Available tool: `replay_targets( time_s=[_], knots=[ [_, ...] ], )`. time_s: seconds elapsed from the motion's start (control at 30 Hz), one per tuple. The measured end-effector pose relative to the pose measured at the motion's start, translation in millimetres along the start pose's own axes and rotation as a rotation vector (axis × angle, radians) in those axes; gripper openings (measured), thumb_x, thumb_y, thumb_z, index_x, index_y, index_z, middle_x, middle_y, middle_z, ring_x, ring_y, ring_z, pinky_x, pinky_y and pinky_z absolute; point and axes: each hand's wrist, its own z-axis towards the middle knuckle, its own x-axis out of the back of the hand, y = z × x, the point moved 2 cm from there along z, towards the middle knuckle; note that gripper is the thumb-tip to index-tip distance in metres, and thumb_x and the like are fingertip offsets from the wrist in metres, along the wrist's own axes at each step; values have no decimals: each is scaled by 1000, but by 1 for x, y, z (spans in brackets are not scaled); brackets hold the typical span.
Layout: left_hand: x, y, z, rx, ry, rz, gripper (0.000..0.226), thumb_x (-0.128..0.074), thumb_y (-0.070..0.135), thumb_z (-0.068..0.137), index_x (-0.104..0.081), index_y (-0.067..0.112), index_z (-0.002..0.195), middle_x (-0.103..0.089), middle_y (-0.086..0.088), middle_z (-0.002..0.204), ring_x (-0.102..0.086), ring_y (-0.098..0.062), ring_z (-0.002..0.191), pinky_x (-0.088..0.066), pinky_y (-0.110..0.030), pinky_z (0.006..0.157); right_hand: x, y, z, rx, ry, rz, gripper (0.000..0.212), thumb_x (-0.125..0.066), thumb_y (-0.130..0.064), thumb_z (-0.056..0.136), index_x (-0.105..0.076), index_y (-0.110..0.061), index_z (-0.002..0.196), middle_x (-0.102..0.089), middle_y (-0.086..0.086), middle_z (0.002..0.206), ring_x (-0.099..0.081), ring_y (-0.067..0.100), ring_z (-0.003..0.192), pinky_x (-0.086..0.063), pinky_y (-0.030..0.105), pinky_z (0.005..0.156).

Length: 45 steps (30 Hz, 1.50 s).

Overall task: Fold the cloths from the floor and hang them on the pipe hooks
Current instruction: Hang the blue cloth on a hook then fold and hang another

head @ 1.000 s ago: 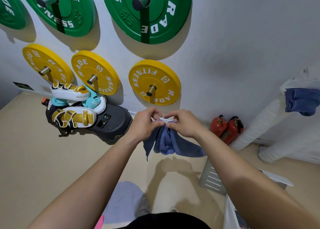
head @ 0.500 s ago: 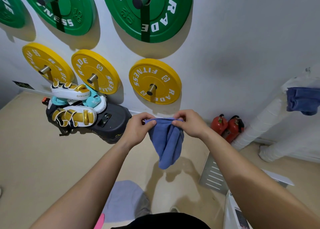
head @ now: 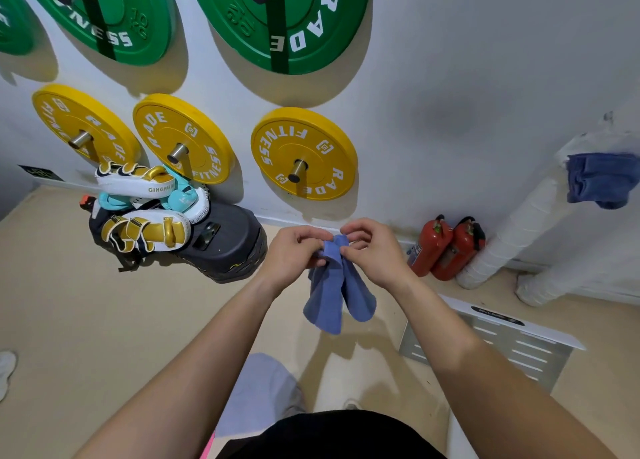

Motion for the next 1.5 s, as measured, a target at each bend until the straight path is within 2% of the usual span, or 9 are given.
replay_targets(
  time_s=[0.13, 0.37, 0.63, 0.83, 1.07, 1.17, 1.3, 1.4, 1.5],
  knots=[
    [-1, -2, -4, -42, -98, -4, 20, -64, -1, 90, -73, 8, 105, -77, -15, 88, -74, -22, 84, -60, -32, 80, 7, 3, -6, -25, 19, 99, 20, -75, -1, 79, -72, -18, 88, -74, 0, 81, -70, 6, 74, -53, 18, 69],
    [-15, 1, 0, -95, -42, 27, 8, -73, 8, 88, -74, 0, 92, -74, -21, 76, -69, -24, 69, -59, -43, 75, 14, 1, -14, -3, 7, 157, 13, -68, -1, 87, -74, -14, 87, -75, 0, 80, -71, 7, 77, -52, 17, 70],
    [-24, 12, 0, -187, -16, 220, 5, -75, 12, 85, -74, 8, 83, -73, -8, 65, -70, -16, 62, -51, -19, 58, 24, 1, -20, -14, -10, 254, 19, -68, -4, 88, -76, -20, 83, -76, 2, 83, -72, 14, 83, -55, 26, 75],
    [-25, 18, 3, -232, 60, 303, 9, -76, 21, 83, -73, 15, 77, -71, -1, 60, -68, -11, 58, -55, -24, 59, 27, -1, -17, -19, -61, 278, 12, -74, -7, 84, -76, -16, 92, -76, 9, 91, -73, 24, 93, -59, 37, 85],
    [-15, 12, 12, -257, -7, 197, 9, -69, 22, 92, -77, 17, 92, -74, 7, 95, -68, -8, 92, -55, -30, 84, 38, -16, 0, 63, -152, 47, 19, -67, -5, 89, -74, -23, 88, -72, 1, 85, -65, 8, 79, -54, 30, 82],
    [-19, 17, 14, -253, -108, 120, 23, -71, 17, 91, -67, 18, 114, -71, 6, 110, -72, -14, 89, -58, -26, 76, 44, -29, 4, 116, -206, -60, 20, -65, -9, 90, -74, -26, 86, -72, 2, 85, -65, 14, 84, -54, 34, 84],
    [-28, 23, 20, -263, -108, 156, 14, -72, 12, 89, -73, 11, 103, -75, -7, 94, -71, -26, 80, -58, -34, 66, 59, -43, 9, 156, -161, -139, 18, -65, -10, 89, -73, -25, 85, -72, 1, 86, -63, 13, 82, -51, 31, 81],
    [-34, 18, 26, -287, -124, 257, 6, -75, 17, 86, -74, 16, 93, -73, -6, 87, -63, -12, 75, -53, -29, 71, 72, -51, 9, 185, -143, -168, 19, -65, -9, 90, -72, -26, 85, -72, 3, 90, -62, 13, 83, -50, 30, 81],
    [-38, 11, 30, -297, -156, 329, 3, -74, 21, 86, -73, 20, 88, -72, -5, 83, -58, -11, 73, -52, -33, 72, 84, -55, 9, 202, -140, -183, 21, -65, -12, 90, -72, -30, 82, -72, 4, 91, -63, 21, 84, -52, 37, 83]
  ],
)
